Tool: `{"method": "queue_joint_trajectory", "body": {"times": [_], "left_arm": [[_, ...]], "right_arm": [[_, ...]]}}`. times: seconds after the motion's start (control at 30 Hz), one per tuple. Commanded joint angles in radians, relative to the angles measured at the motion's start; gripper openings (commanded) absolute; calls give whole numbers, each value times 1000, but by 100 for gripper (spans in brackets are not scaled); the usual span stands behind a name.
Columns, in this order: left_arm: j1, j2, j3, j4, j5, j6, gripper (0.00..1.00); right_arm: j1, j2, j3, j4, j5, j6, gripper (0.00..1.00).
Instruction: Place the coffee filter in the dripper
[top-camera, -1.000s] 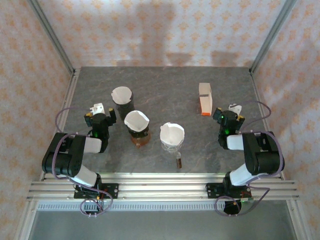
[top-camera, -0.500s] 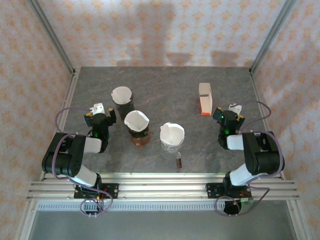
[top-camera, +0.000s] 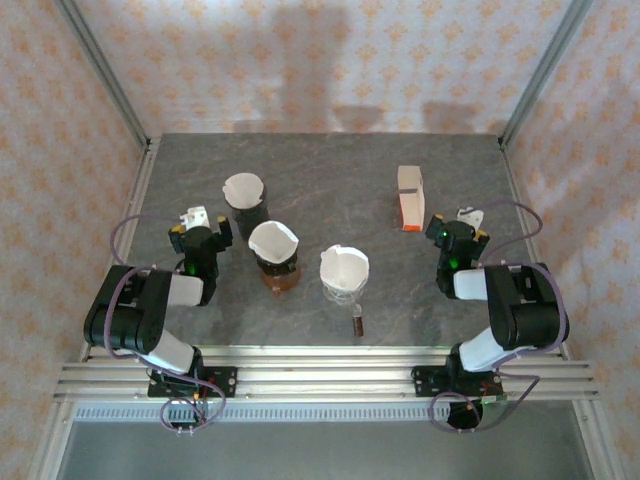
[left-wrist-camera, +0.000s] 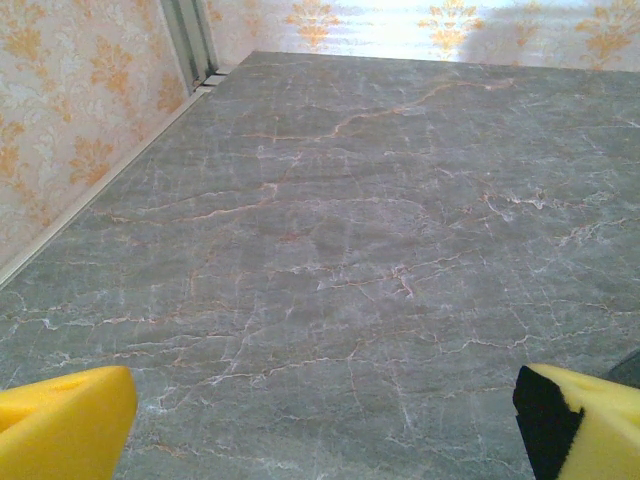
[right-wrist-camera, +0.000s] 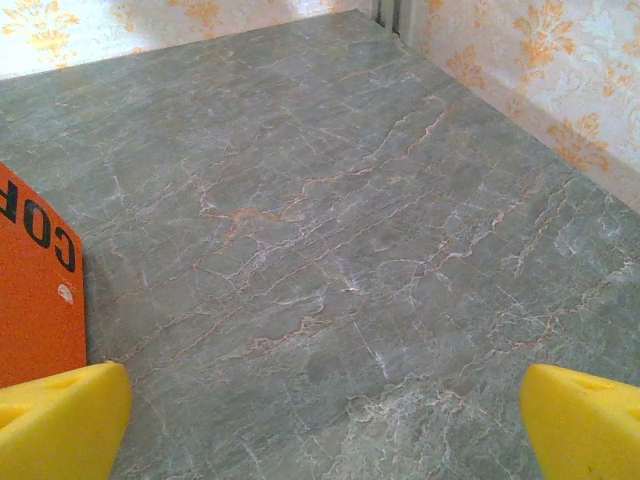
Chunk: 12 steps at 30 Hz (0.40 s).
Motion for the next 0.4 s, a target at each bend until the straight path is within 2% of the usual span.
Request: {"method": "queue_joint_trajectory", "body": {"times": [0.0, 0.37], "left_arm": [[-6, 5, 15, 18, -12, 11, 100], [-6, 4, 15, 18, -11, 12, 100]], "right_arm": [[-1, -8, -2, 29, 12, -6, 99], [-1, -8, -2, 28, 10, -5, 99]]}}
